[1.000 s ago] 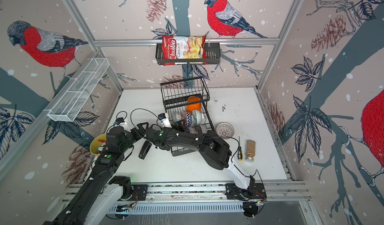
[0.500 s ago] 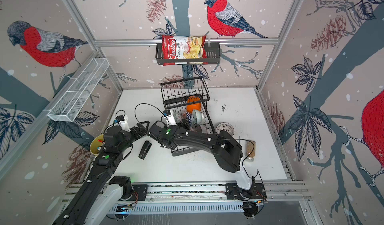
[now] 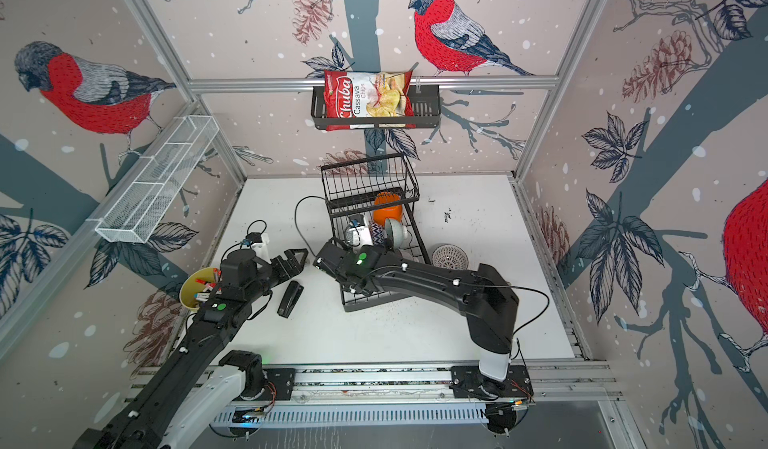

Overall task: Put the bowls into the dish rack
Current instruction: 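Move the open right gripper to the maroon-patterned bowl while the left arm draws back, then grasp the rim of the white maroon-patterned bowl with the right gripper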

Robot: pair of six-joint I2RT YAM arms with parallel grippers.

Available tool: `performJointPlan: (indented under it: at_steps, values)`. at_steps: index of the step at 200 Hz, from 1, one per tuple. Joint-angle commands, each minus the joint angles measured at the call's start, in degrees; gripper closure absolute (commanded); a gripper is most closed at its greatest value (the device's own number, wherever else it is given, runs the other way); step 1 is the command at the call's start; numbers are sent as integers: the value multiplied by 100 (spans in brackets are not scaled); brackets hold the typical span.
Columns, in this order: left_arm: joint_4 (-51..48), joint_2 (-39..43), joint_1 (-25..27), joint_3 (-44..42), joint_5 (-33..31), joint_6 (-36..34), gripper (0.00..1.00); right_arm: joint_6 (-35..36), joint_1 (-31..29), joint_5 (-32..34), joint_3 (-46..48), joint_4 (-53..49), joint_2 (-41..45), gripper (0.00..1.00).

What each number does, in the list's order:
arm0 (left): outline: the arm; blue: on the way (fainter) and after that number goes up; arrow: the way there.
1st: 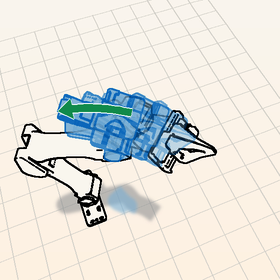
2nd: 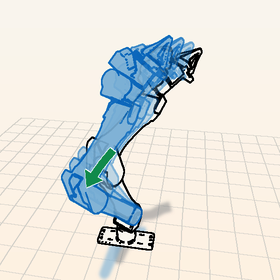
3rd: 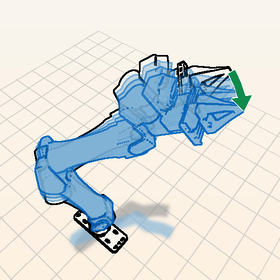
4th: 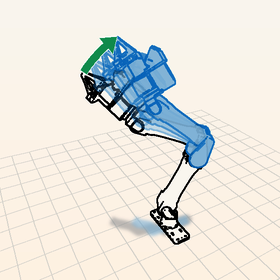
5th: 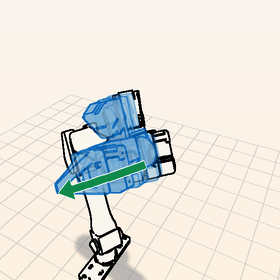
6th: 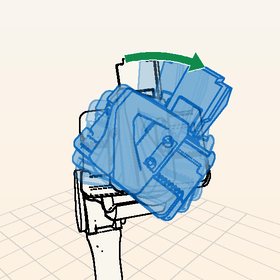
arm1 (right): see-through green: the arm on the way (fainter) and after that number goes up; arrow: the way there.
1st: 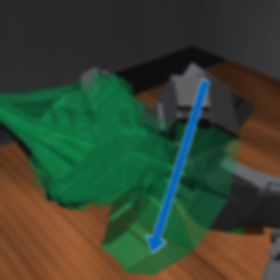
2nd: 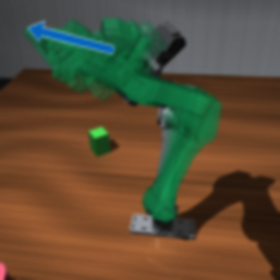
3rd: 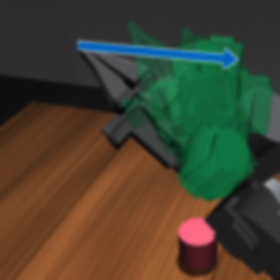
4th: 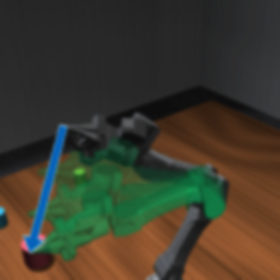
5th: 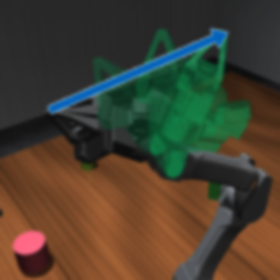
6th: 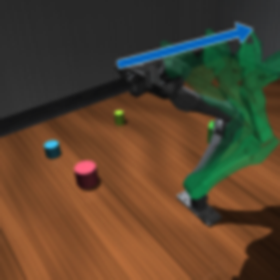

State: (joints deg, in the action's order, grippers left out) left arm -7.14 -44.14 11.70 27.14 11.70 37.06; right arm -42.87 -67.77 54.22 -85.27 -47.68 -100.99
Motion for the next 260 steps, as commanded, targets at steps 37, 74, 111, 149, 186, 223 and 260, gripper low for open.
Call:
performJointPlan:
  at_steps: [37, 74, 111, 149, 186, 223, 260]
  values:
    - [-108, -136, 335, 47, -302, -59, 5, -526, 963, -1167, 1452, 401, 1590, 19]
    - [-186, -132, 523, 11, -258, -1, 6, -418, 1981, -1818, 2416, 817, 2485, 22]
    - [-266, -229, 1053, -12, -547, 119, 6, -232, 2863, -2198, 2936, 979, 2879, 23]
    - [-338, -451, 1727, -67, -933, 281, 7, -48, 3619, -2433, 3302, 1105, 2893, 26]
    - [-363, -580, 2416, -113, -1154, 488, 7, 185, 4327, -2935, 3642, 1352, 2827, 31]
    - [-423, -762, 2870, -103, -1402, 583, 7, 358, 4836, -3653, 4037, 1943, 2759, 36]
    - [-110, -965, 3022, -240, -1375, 592, 7, 401, 5004, -3851, 4131, 2183, 2489, 41]
